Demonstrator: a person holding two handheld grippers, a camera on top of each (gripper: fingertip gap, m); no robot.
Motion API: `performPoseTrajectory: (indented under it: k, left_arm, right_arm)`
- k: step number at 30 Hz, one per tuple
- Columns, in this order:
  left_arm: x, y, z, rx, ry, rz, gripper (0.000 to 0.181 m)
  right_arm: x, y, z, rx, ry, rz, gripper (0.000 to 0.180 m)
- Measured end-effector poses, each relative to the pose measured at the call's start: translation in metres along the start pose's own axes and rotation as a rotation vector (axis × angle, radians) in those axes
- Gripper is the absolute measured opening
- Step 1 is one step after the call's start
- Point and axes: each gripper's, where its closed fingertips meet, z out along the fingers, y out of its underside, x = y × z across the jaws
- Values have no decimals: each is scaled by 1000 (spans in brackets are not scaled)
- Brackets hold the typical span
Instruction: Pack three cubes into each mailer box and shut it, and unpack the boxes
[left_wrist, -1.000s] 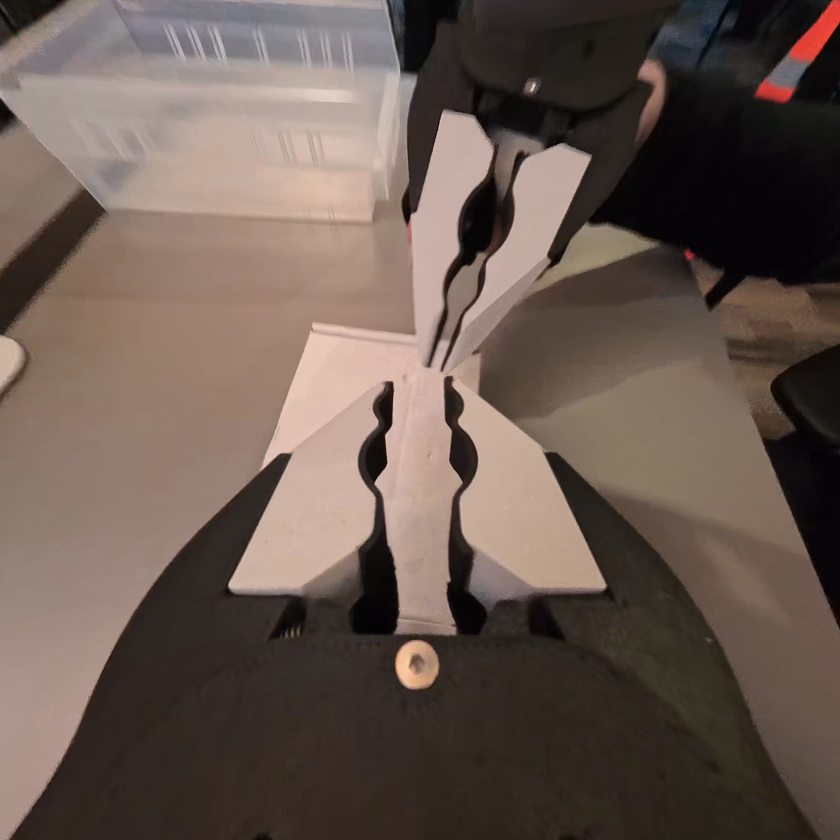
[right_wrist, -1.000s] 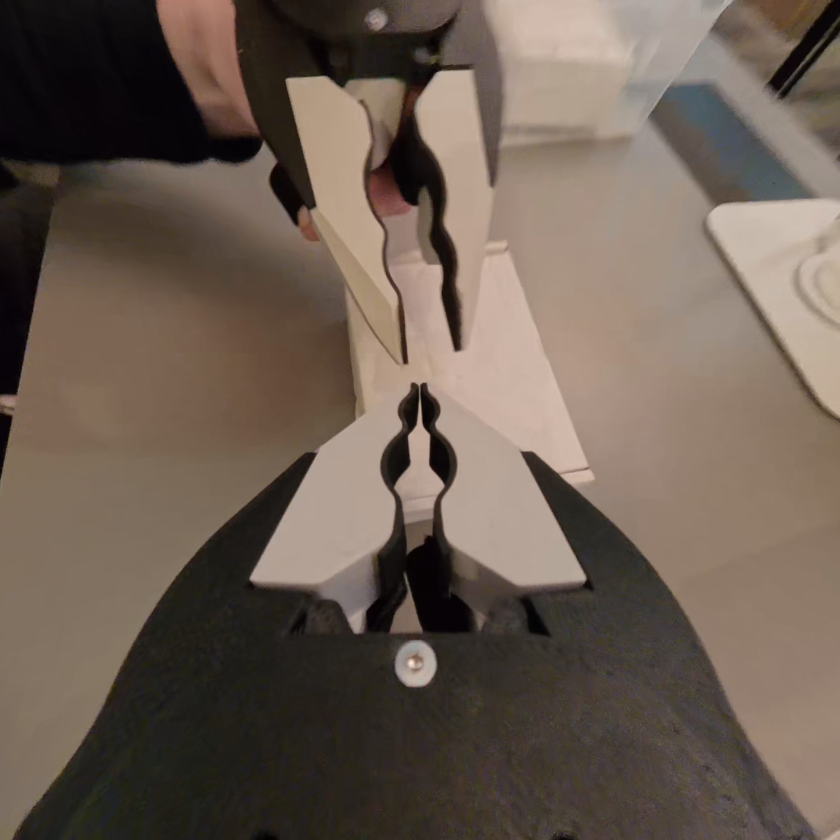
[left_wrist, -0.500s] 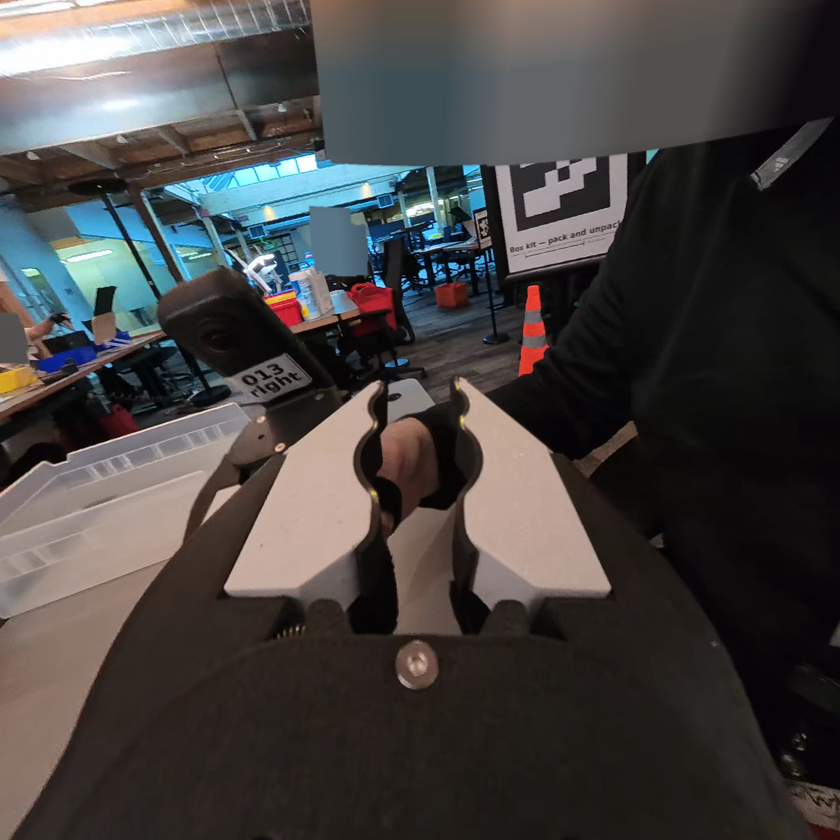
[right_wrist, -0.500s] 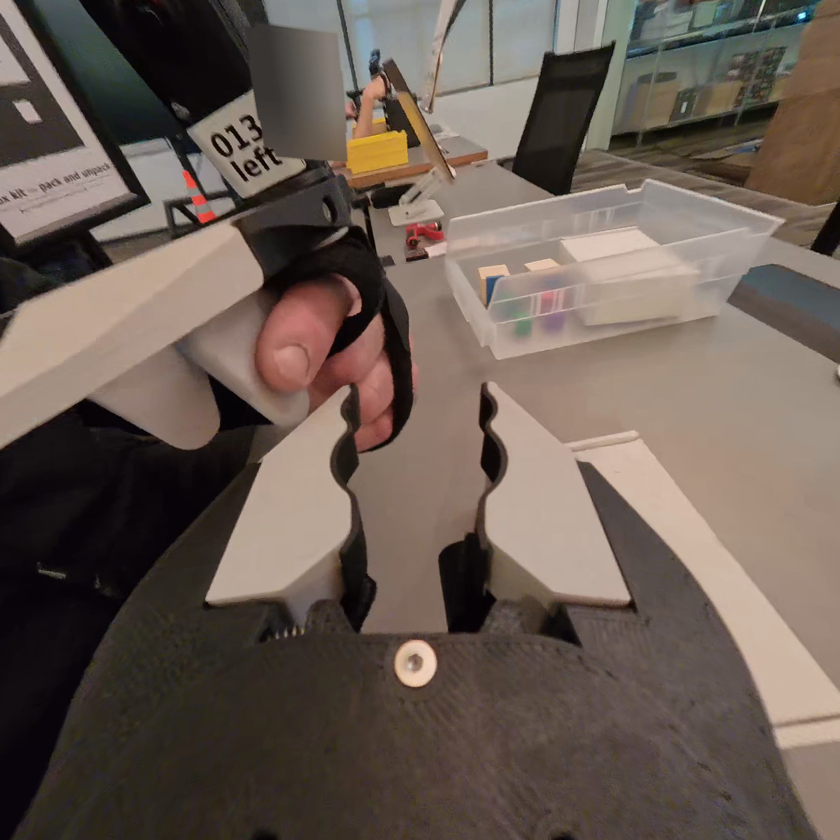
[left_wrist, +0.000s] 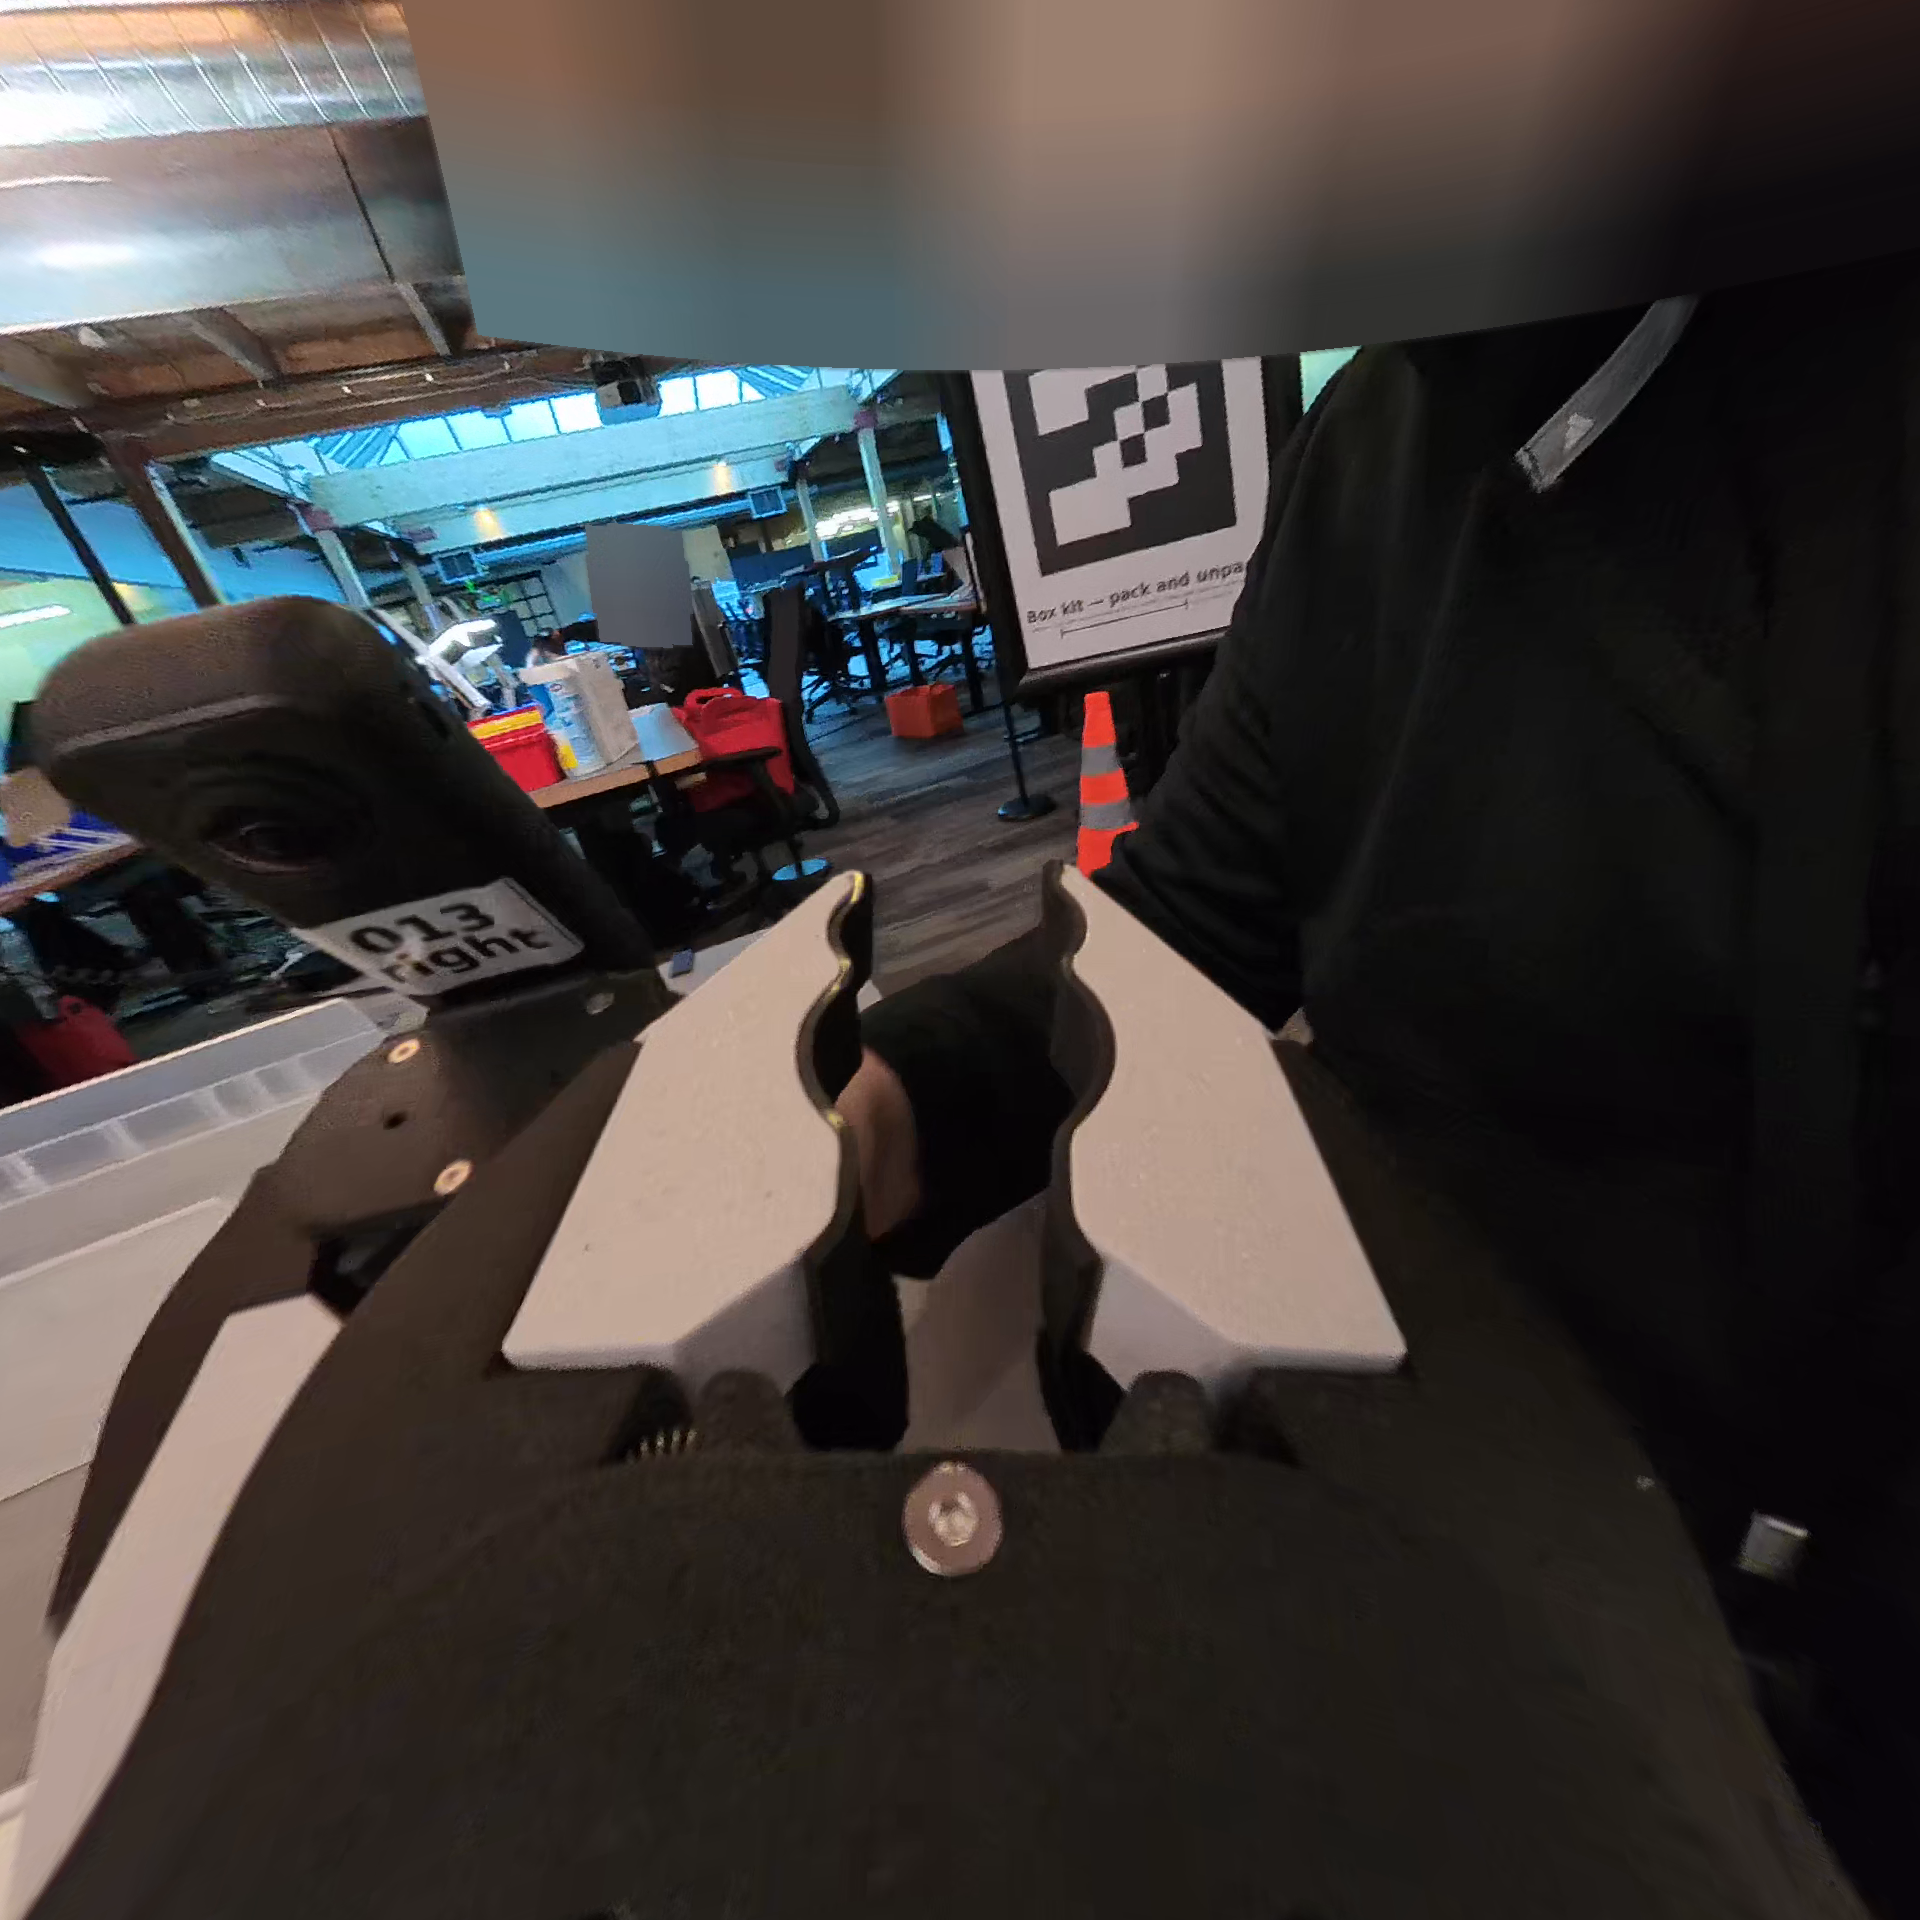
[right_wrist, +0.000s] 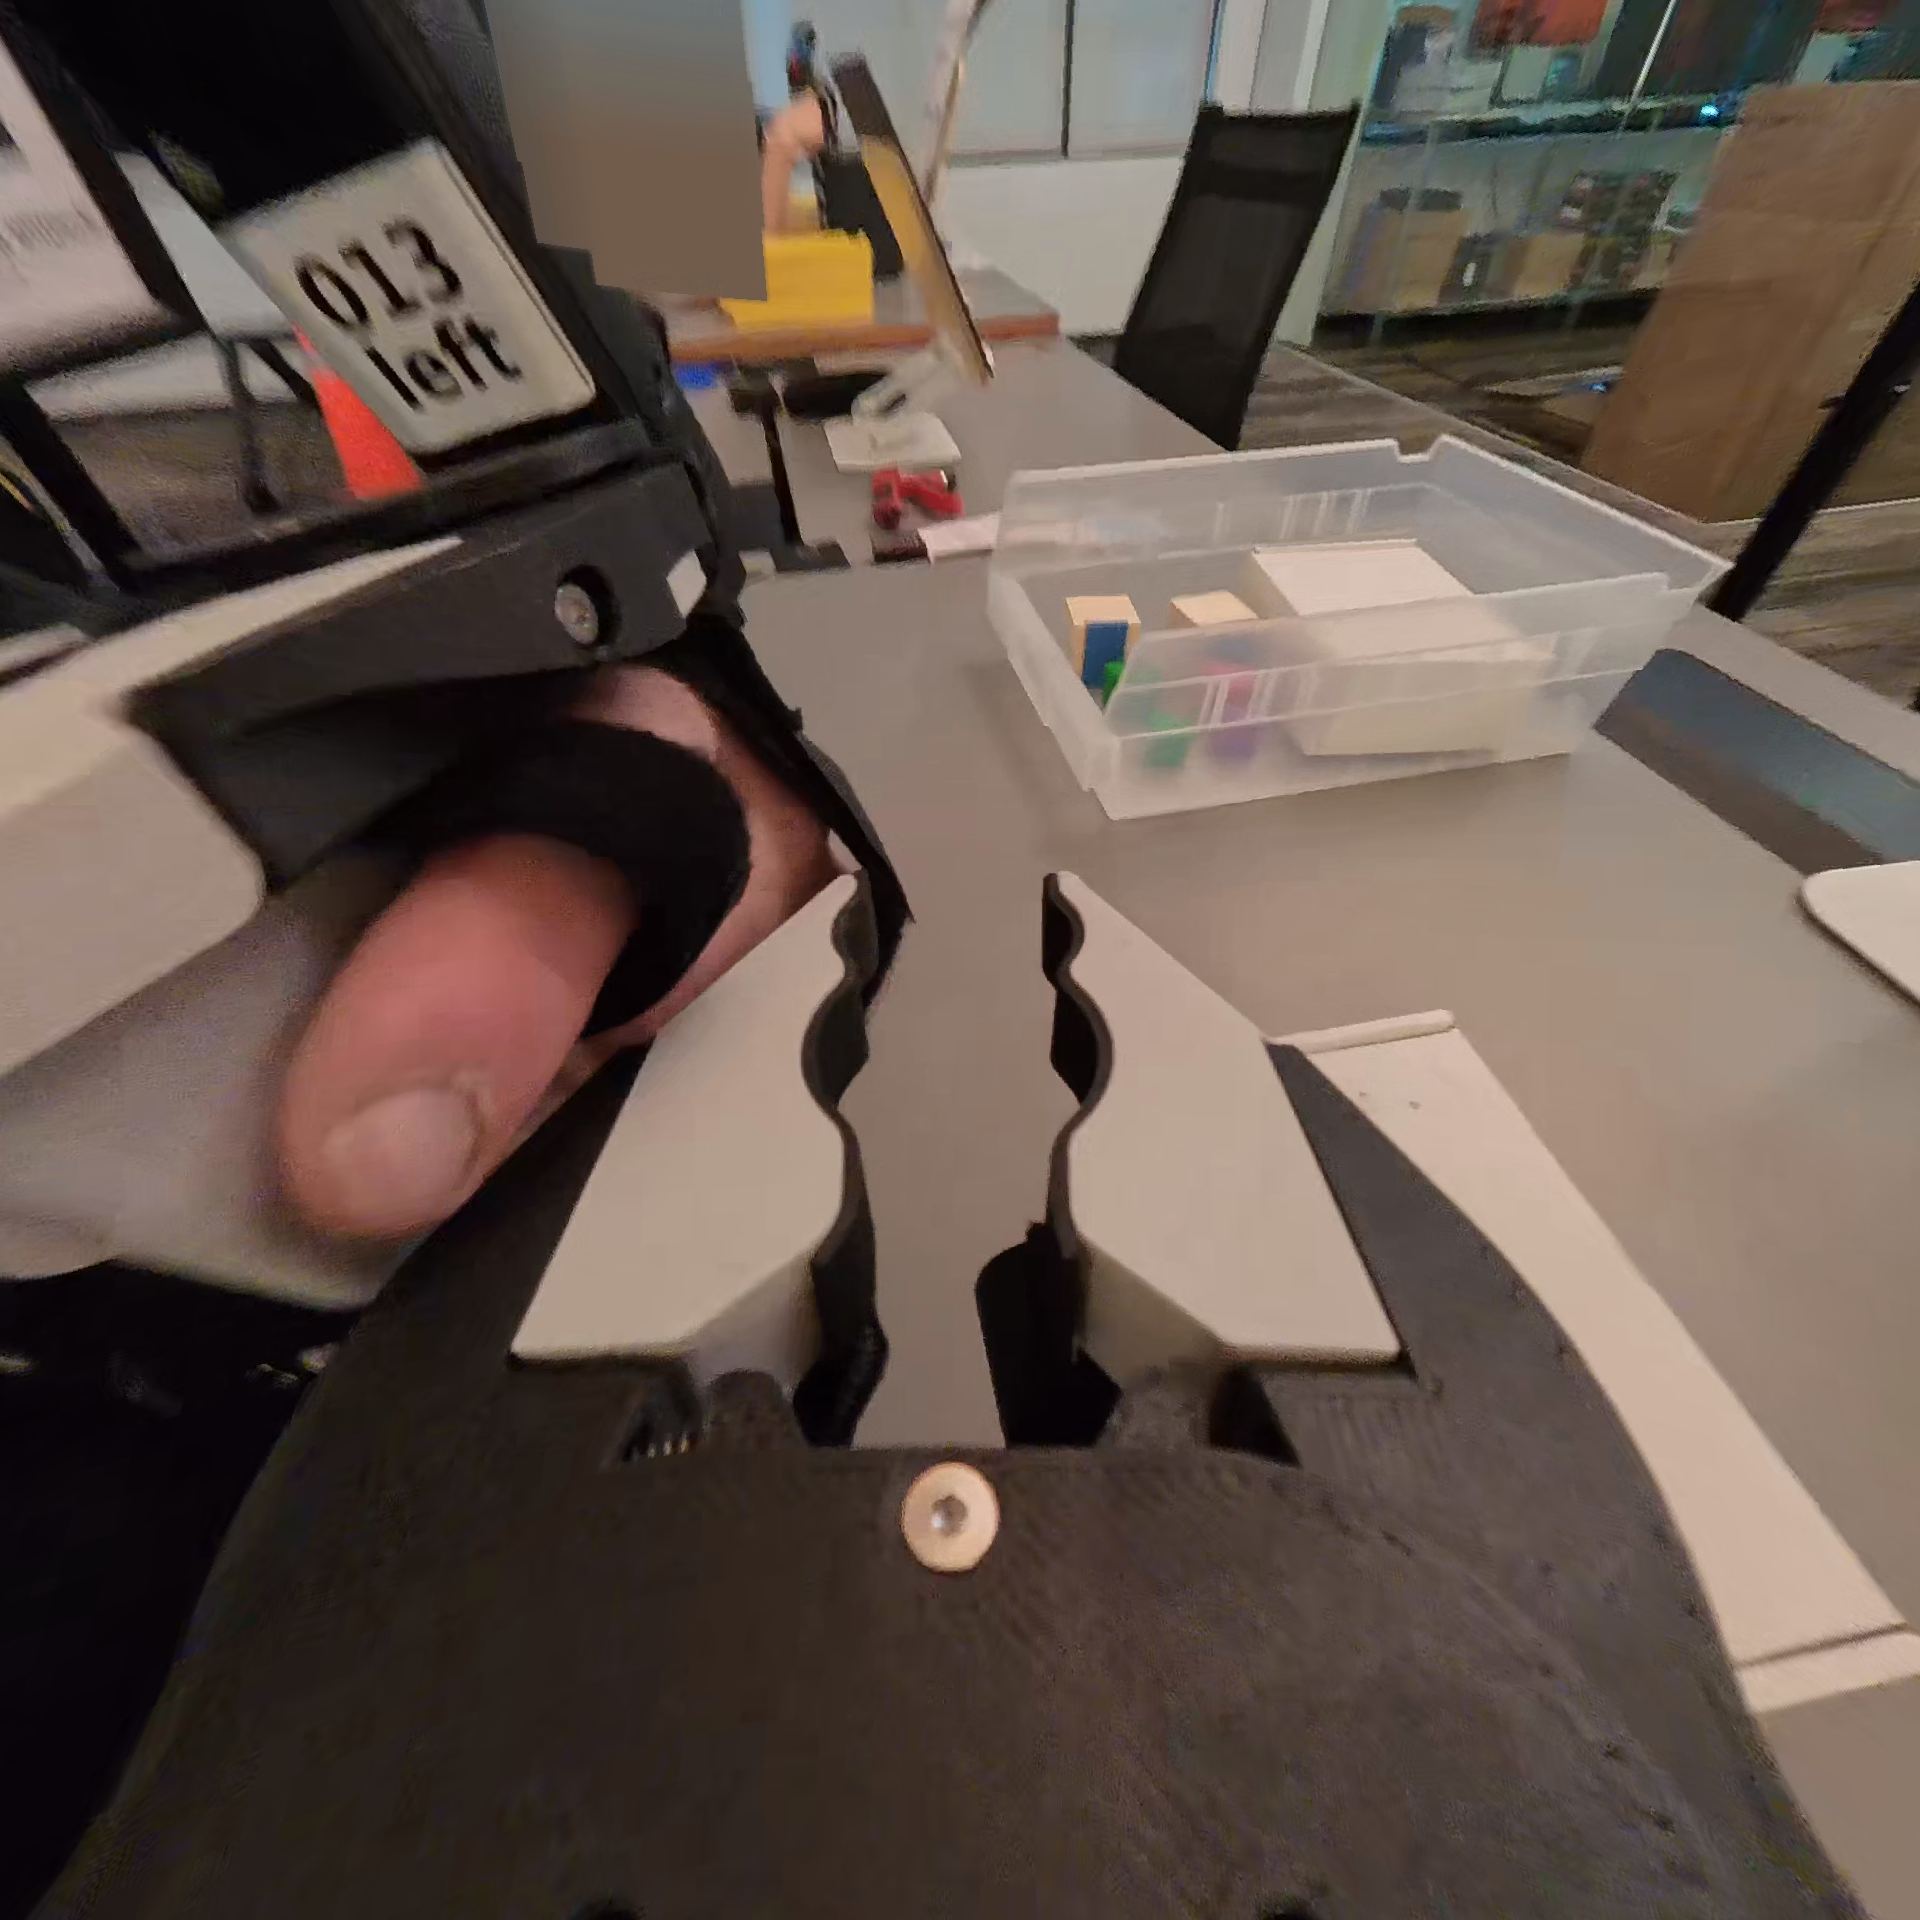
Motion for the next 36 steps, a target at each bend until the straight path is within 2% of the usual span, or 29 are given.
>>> performPoseTrajectory:
  k: [2, 4, 5, 7, 9, 10, 11, 13, 14, 15, 16, 18, 20, 22, 23, 24, 26, 29, 31, 34, 36]
  left_arm:
    - [3, -4, 6, 20, -22, -7, 35]
    - [18, -13, 11, 68, 44, -23, 23]
    - [22, -16, 13, 86, 55, -36, 20]
    - [38, -25, 17, 143, 138, -80, 16]
    - [69, -46, 15, 257, 312, -97, 0]
    - [77, -57, 13, 308, 362, -128, 0]
    - [79, -66, 13, 340, 360, -142, 4]
    - [92, -75, 7, 375, 410, -120, 3]
    - [93, -77, 4, 365, 402, -110, 11]
    - [92, -87, -5, 393, 379, -101, 12]
    - [85, -99, -18, 442, 327, -99, 13]
    - [62, -107, -44, 423, 147, -40, 15]
    - [18, -91, -67, 329, -130, -41, 17]
    - [-13, -70, -91, 297, -286, -113, 22]
    - [-32, -55, -103, 272, -410, -133, 16]
    - [-41, -42, -108, 253, -446, -173, 15]
    - [-49, -3, -91, 120, -455, -270, 17]
    - [-40, 30, -51, 30, -368, -311, 20]
    - [-34, 41, -35, 9, -306, -333, 17]
    - [-33, 46, -24, 28, -276, -373, 0]
    - [-32, 47, -22, 11, -282, -354, 0]
  right_arm:
    - [-4, 3, 4, -14, -14, -5, 26]
    - [-11, 5, 8, -21, -72, 18, 29]
    - [-19, 6, 10, -22, -121, 23, 22]
    - [-37, 11, 13, -49, -262, 78, 12]
    - [-59, 18, 14, -75, -437, 146, 26]
    - [-74, 17, 11, -62, -536, 168, 22]
    - [-85, 14, 5, -37, -608, 178, 9]
    - [-87, 13, 0, -20, -610, 147, 15]
    - [-83, 9, -2, 2, -568, 121, 24]
    - [-76, 3, -8, 41, -532, 112, 35]
    - [-68, -6, -17, 106, -505, 112, 46]
    - [-52, -23, -40, 265, -446, 116, 43]
    - [-46, -38, -65, 405, -403, 87, 33]
    - [-59, -53, -89, 518, -426, 19, 28]
    - [-70, -58, -98, 549, -448, -23, 24]
    - [-81, -62, -104, 575, -464, -60, 24]
    - [-103, -70, -106, 603, -504, -103, 15]
    - [-130, -75, -95, 592, -548, -158, 16]
    - [-144, -77, -92, 597, -598, -162, 18]
    - [-157, -78, -86, 591, -630, -158, 20]
    - [-161, -77, -82, 573, -634, -154, 25]
